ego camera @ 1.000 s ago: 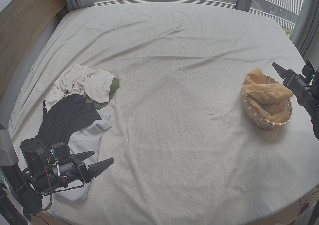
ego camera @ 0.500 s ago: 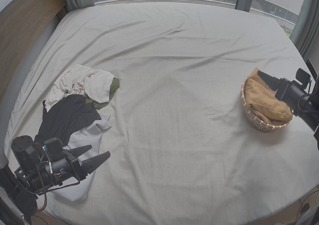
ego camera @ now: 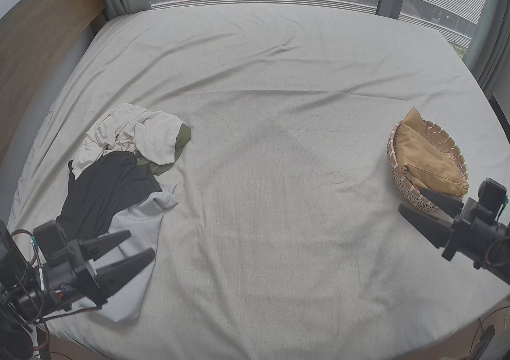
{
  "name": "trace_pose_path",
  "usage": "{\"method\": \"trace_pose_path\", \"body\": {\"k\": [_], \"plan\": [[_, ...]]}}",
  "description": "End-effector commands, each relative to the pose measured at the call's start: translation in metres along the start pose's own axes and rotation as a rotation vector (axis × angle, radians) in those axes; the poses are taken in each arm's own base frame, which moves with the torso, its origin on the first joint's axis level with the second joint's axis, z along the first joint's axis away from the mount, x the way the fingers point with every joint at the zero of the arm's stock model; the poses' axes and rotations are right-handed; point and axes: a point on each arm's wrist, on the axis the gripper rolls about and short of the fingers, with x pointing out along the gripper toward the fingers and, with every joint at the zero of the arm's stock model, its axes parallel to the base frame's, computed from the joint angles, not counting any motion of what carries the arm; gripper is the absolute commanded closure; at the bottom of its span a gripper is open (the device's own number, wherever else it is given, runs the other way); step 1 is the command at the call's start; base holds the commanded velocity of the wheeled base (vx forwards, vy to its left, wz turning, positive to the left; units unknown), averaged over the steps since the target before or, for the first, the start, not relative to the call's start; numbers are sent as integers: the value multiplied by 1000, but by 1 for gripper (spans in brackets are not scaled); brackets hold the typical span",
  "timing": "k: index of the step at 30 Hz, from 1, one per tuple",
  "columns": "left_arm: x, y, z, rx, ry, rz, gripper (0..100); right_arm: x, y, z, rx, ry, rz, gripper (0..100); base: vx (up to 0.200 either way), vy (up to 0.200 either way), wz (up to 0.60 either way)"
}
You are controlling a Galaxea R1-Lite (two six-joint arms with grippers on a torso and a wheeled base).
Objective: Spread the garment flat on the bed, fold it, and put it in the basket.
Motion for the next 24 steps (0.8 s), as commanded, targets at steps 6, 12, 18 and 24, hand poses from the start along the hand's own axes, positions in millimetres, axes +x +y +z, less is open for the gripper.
{"method": "trace_pose_path", "body": {"k": [6,12,18,24], "plan": [[-65,-40,-14,103,-65,-119,0,-86,8,-24,-18,-114,-21,0,0,0,0],[-97,-45,-31,106,-109,-62,0,-117,9,-36,-26,-142,-109,0,0,0,0],[-116,-49,-42,110,-156,6,0,-136,13,-46,-46,-189,-199,0,0,0,0],[-129,-49,-65,119,-197,58,0,-157,19,-81,-49,-170,-229,0,0,0,0]]}}
